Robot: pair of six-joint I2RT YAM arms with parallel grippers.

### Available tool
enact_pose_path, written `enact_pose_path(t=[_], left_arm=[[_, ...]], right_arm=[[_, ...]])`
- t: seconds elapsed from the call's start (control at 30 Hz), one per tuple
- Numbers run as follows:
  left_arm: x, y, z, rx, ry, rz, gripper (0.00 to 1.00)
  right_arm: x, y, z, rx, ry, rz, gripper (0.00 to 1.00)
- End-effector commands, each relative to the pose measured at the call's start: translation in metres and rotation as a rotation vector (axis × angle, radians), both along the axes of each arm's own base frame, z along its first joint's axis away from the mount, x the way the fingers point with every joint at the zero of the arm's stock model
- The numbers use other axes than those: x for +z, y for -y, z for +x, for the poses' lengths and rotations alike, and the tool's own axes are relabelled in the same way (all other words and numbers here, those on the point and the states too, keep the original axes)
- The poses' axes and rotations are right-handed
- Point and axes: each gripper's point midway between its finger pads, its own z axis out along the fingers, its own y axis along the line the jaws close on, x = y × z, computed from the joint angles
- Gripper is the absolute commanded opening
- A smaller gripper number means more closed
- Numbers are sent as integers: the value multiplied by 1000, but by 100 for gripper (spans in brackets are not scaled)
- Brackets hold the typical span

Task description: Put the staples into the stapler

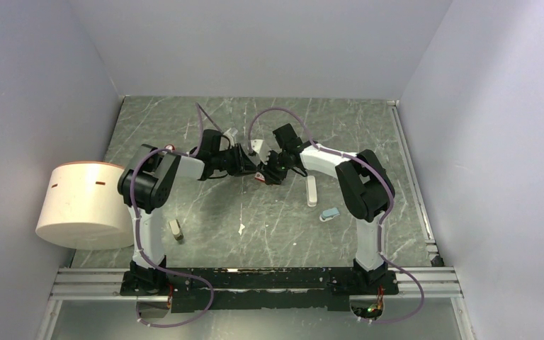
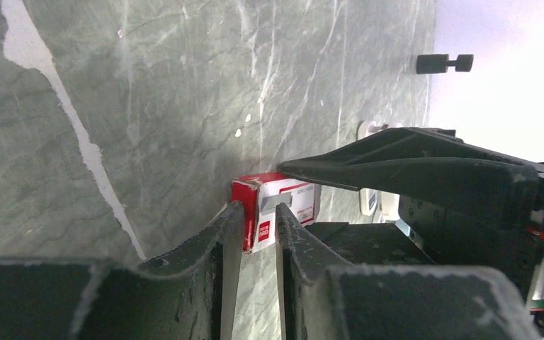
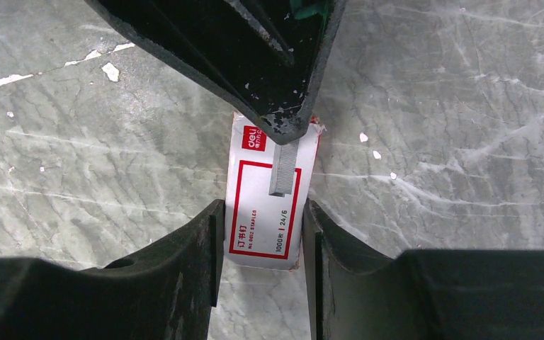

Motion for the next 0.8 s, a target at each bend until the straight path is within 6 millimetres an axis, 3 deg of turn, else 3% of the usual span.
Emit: enact_pose_path(t=[0.0, 0.1, 0.3, 0.77], left_arm=[[-12, -1, -1, -5, 17, 48, 30], [-12, -1, -1, -7, 21, 49, 30], [-7, 4, -3, -25, 29, 20, 16], [-12, 11, -14, -87, -10, -23, 19]], right_arm=[[-28, 7, -16, 5, -62, -67, 41], [-28, 8, -15, 4, -60, -68, 41], [-28, 7, -15, 5, -63, -67, 41], [-29, -2, -14, 10, -46, -46, 40]])
